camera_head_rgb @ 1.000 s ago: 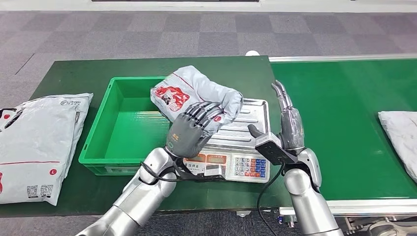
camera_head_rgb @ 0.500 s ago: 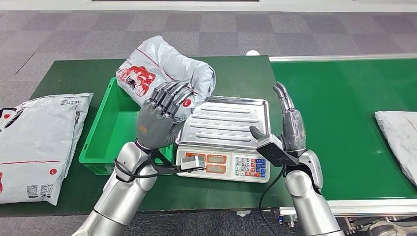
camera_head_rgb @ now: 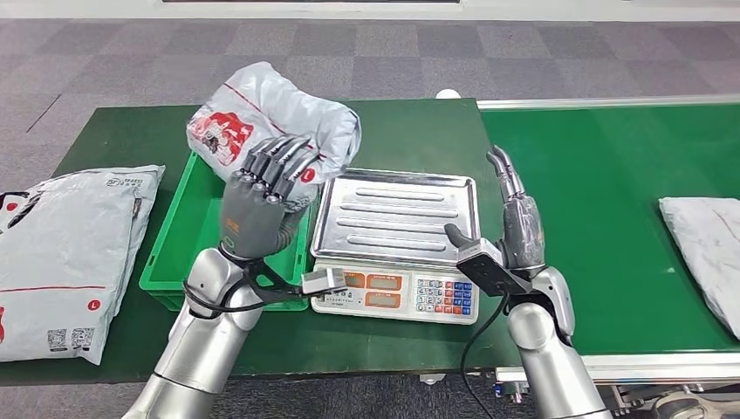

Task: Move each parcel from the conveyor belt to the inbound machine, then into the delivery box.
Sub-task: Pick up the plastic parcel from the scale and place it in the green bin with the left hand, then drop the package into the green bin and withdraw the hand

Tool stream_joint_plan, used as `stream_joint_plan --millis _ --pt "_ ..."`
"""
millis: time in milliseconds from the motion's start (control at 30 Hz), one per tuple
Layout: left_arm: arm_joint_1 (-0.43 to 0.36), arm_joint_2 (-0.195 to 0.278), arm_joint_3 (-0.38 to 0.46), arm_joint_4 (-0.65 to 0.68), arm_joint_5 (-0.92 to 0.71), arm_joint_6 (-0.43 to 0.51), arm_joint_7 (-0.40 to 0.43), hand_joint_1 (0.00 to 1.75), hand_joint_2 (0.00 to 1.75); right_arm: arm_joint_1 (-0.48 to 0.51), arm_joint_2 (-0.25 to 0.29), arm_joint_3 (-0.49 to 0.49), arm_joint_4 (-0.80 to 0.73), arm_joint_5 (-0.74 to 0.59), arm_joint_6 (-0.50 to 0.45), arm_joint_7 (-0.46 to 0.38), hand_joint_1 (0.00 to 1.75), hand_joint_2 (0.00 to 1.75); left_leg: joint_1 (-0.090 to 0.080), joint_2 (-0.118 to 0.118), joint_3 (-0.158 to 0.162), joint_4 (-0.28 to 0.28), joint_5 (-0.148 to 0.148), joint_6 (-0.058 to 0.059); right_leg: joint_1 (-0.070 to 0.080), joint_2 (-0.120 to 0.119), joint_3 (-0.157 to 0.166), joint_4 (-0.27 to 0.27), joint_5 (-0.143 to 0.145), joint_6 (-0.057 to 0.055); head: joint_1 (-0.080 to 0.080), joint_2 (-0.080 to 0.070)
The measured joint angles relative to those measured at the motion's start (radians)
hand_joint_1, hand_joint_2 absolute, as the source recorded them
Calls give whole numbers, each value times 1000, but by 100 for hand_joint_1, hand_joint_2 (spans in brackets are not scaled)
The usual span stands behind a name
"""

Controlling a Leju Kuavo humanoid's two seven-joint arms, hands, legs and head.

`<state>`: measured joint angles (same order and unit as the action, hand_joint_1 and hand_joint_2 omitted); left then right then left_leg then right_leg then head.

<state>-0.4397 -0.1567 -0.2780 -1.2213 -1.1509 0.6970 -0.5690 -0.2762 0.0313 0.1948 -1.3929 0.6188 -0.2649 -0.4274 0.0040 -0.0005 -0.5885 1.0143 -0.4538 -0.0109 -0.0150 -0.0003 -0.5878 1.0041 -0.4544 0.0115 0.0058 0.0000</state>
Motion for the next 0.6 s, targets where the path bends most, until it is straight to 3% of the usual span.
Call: stream_joint_plan --millis 67,133,167,233,300,333,433,600 --pt "-5 1 34 5 -22 -7 51 175 175 6 -2 0 -10 0 -4 5 0 175 0 0 0 0 0 0 0 0 0 0 0 0 0 0" --pt "-23 14 52 41 -29 -69 172 175 175 15 -6 0 -19 2 -8 8 0 175 0 0 0 0 0 0 0 0 0 0 0 0 0 0" --pt "-43 27 59 81 -17 -146 254 175 175 21 -8 0 -23 6 -9 10 0 175 0 0 0 0 0 0 0 0 0 0 0 0 0 0" --pt "-98 62 81 214 30 -385 403 175 175 30 -11 -1 -30 18 -9 11 0 175 0 1 1 0 0 0 0 1 0 0 0 0 0 0" --pt "-140 102 105 360 65 -596 422 175 175 40 -11 -4 -35 29 -9 11 0 175 0 5 1 -1 1 -1 1 4 -1 0 2 -2 0 0" --pt "-149 119 113 418 72 -641 395 175 175 46 -11 -7 -38 32 -8 11 0 175 1 7 1 -1 1 -2 1 6 -2 0 2 -2 0 0" --pt "-169 143 124 535 81 -608 339 175 175 60 -13 -15 -43 35 -8 11 0 175 2 7 -2 0 3 -2 2 6 -5 1 3 -3 0 0" --pt "-203 155 129 621 81 -577 337 175 175 66 -14 -16 -45 39 -8 10 0 175 2 6 -3 0 2 -1 1 5 -5 0 3 -3 0 0"
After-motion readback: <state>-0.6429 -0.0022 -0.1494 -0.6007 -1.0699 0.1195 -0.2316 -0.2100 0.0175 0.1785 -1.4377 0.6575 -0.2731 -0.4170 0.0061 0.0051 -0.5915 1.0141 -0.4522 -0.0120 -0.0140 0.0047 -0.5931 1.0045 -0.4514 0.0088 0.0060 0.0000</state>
